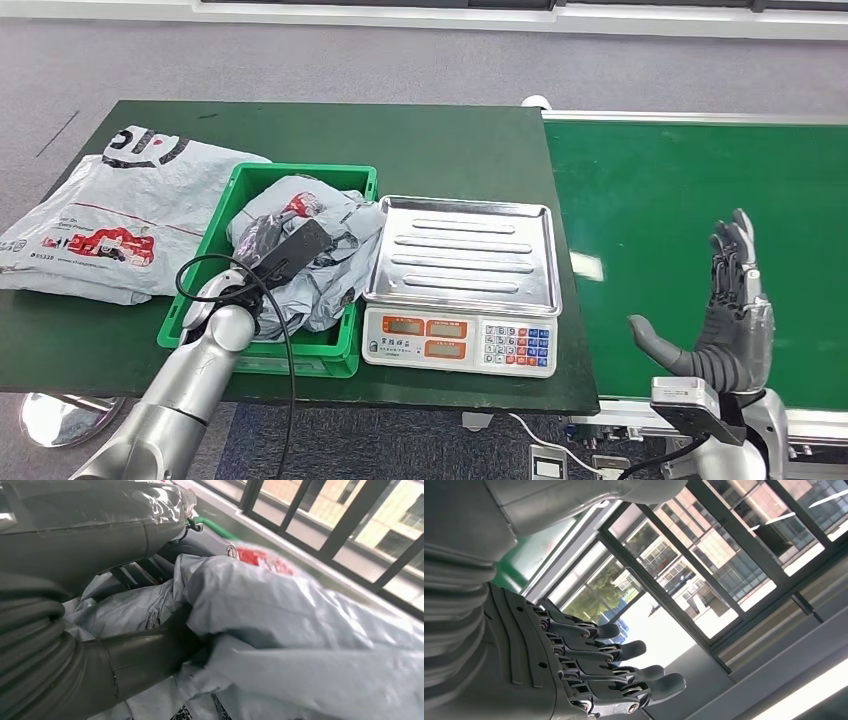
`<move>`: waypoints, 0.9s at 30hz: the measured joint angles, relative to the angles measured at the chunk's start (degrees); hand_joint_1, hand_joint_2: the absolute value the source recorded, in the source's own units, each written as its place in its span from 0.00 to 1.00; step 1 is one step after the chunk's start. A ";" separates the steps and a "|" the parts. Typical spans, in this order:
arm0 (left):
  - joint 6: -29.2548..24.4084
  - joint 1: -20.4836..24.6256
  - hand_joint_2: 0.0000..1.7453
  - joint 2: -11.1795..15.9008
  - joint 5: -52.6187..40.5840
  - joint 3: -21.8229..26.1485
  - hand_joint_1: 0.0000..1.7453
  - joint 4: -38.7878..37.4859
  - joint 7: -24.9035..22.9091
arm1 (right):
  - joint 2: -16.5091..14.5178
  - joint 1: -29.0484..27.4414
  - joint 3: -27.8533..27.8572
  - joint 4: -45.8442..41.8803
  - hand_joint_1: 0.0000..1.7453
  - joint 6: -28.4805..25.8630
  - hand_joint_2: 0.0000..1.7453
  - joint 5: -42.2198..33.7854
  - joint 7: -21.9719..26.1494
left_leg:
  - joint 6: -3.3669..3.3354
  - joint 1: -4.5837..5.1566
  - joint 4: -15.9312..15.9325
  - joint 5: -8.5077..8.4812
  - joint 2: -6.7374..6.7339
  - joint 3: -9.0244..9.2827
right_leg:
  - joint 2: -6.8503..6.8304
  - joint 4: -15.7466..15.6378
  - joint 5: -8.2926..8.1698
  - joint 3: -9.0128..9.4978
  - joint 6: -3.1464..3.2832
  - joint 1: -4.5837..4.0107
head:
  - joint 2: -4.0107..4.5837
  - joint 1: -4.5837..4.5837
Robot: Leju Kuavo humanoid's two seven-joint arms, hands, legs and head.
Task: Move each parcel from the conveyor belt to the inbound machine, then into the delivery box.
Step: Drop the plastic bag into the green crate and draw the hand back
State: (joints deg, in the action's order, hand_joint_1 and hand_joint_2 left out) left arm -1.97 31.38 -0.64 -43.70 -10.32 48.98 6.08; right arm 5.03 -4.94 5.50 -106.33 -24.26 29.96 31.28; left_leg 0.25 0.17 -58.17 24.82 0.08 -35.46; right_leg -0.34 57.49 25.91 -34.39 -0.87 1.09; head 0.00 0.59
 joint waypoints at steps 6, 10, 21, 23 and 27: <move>-1.67 -1.78 1.00 -0.85 4.26 2.38 0.00 1.40 4.70 | -0.37 0.02 0.01 0.00 0.00 0.76 1.00 0.03 0.01 | 0.01 -0.02 0.00 -0.01 -0.02 0.03 | 0.01 0.02 -0.01 0.00 0.01 -0.02 | 0.00 0.00; -4.60 -5.50 1.00 -1.99 14.12 5.06 0.00 8.50 11.90 | -0.44 0.22 0.01 0.00 0.00 1.15 1.00 -0.30 0.15 | 0.01 -0.02 0.00 -0.02 0.01 0.00 | -0.02 0.02 -0.01 0.01 0.01 -0.02 | 0.00 0.00; -15.64 -11.82 1.00 -4.07 26.50 7.04 0.00 24.73 24.06 | -0.48 0.54 0.01 0.00 0.00 0.82 1.00 -1.42 0.89 | -0.02 -0.01 0.00 0.08 0.04 -0.03 | -0.05 -0.01 0.07 -0.01 0.02 -0.02 | 0.00 0.00; -17.24 -12.46 1.00 -4.29 27.41 7.04 0.00 26.73 25.69 | -0.48 0.54 0.01 0.00 0.00 0.73 1.00 -1.83 0.94 | -0.02 -0.02 0.00 0.08 0.03 -0.03 | -0.06 -0.01 0.08 -0.01 0.03 -0.03 | 0.00 0.00; -19.47 -13.23 1.00 -4.69 28.64 7.04 0.00 29.79 28.70 | -0.46 0.70 0.01 0.11 0.00 0.97 1.00 -2.84 1.00 | -0.01 -0.02 0.00 0.08 0.02 -0.03 | -0.05 0.00 0.08 -0.01 0.03 -0.03 | 0.00 0.00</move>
State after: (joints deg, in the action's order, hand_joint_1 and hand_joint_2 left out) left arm -21.44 18.15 -5.33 -15.07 -3.28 78.77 34.78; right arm 4.57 -4.24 5.51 -106.23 -23.29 27.12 32.28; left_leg 0.24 0.15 -58.16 24.89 0.10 -35.48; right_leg -0.40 57.49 25.99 -34.40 -0.84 1.06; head 0.00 0.59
